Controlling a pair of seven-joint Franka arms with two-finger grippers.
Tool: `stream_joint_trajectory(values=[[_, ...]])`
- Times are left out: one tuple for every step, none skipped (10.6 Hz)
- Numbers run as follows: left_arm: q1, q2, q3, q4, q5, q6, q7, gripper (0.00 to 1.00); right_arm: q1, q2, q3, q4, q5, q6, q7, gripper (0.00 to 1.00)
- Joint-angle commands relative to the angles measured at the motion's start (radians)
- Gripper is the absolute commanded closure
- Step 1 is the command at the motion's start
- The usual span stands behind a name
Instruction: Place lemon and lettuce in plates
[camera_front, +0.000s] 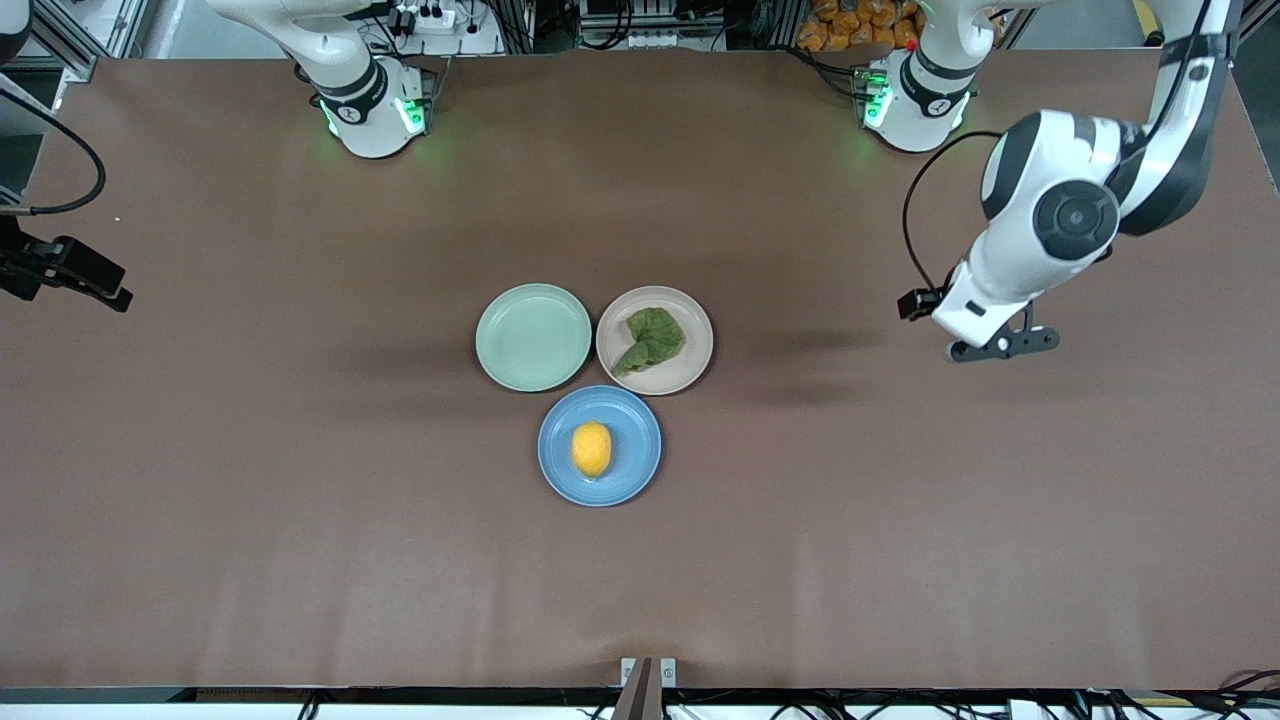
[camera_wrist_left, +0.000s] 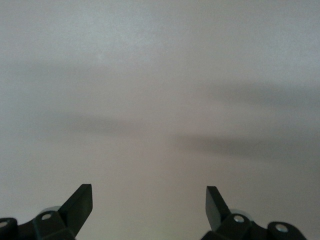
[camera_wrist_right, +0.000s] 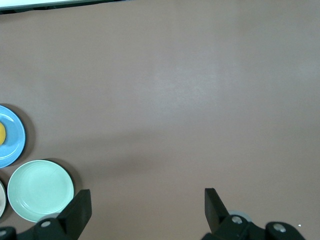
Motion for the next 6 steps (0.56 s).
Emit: stream_joint_trajectory(values=[[-0.009, -0.043, 0.015, -0.013, -0.038, 0.01, 0.052, 0.0, 0.022, 0.002, -0.025, 0.017, 0.009, -0.016, 0.002, 0.0], [-0.009, -0.049, 0.016, 0.018, -0.04, 0.011, 0.062, 0.0, 0.016, 0.002, -0.023, 0.017, 0.01, -0.015, 0.001, 0.0], [-0.009, -0.051, 0.016, 0.065, -0.042, 0.012, 0.062, 0.0, 0.016, 0.004, -0.023, 0.017, 0.01, -0.015, 0.001, 0.0], [-0.007, -0.049, 0.016, 0.114, -0.046, 0.012, 0.062, 0.0, 0.014, 0.004, -0.023, 0.025, 0.013, -0.015, 0.001, 0.0], [-0.007, -0.049, 0.016, 0.157, -0.055, 0.012, 0.062, 0.0, 0.013, 0.004, -0.023, 0.025, 0.015, -0.016, -0.001, 0.0], [-0.009, -0.052, 0.016, 0.188, -0.054, 0.01, 0.063, 0.0, 0.013, 0.004, -0.023, 0.025, 0.015, -0.016, -0.001, 0.0]])
